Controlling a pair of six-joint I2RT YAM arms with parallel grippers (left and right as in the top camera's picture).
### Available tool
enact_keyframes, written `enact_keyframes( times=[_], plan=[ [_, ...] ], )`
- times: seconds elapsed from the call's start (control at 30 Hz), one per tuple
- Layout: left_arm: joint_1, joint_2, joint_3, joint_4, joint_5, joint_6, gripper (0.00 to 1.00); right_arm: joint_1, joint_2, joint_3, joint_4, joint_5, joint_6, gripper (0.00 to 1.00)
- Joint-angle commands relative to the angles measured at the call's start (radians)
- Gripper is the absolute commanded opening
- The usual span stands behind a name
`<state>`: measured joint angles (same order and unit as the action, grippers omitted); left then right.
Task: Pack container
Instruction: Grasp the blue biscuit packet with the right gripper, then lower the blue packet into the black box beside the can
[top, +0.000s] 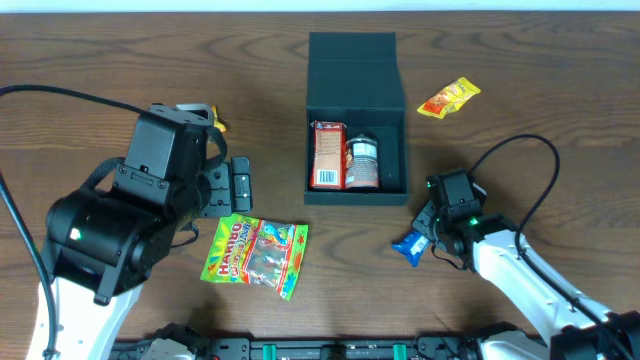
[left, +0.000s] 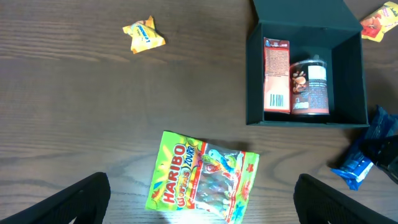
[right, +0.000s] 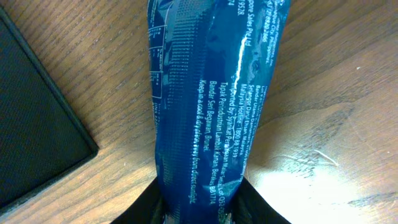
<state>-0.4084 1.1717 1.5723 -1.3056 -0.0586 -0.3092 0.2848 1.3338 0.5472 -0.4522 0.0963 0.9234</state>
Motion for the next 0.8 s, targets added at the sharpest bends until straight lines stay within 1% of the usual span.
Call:
enact_keyframes(
  times=[0.0, 0.1, 0.23, 0.47, 0.57, 0.67, 0.77],
  plan=[
    [0.004, 0.002, 0.016, -0.004, 0.0, 0.018, 0.95, -0.01, -0.006, -0.005, -0.004, 0.036, -0.036, 0.25],
    [0.004, 0.002, 0.016, -0.004, 0.0, 0.018, 0.95, -0.01, -0.006, 0.017, -0.016, 0.034, -0.08, 0.24],
    [0.004, 0.002, 0.016, -0.004, 0.0, 0.018, 0.95, -0.01, -0.01, 0.096, -0.101, 0.035, -0.148, 0.24],
    [0.004, 0.002, 0.015, -0.004, 0.0, 0.018, 0.95, -0.01, -0.01, 0.35, -0.321, 0.057, -0.306, 0.25],
    [0.004, 0.002, 0.015, -0.004, 0.0, 0.018, 0.95, -0.008, -0.01, 0.491, -0.399, 0.056, -0.381, 0.26],
    [0.004, 0.002, 0.015, -0.004, 0.0, 0.018, 0.95, -0.006, -0.01, 0.582, -0.412, 0.026, -0.431, 0.26],
    [0.004, 0.002, 0.015, -0.004, 0.0, 0.018, 0.95, 0.006, -0.009, 0.601, -0.391, 0.004, -0.441, 0.26]
  ],
)
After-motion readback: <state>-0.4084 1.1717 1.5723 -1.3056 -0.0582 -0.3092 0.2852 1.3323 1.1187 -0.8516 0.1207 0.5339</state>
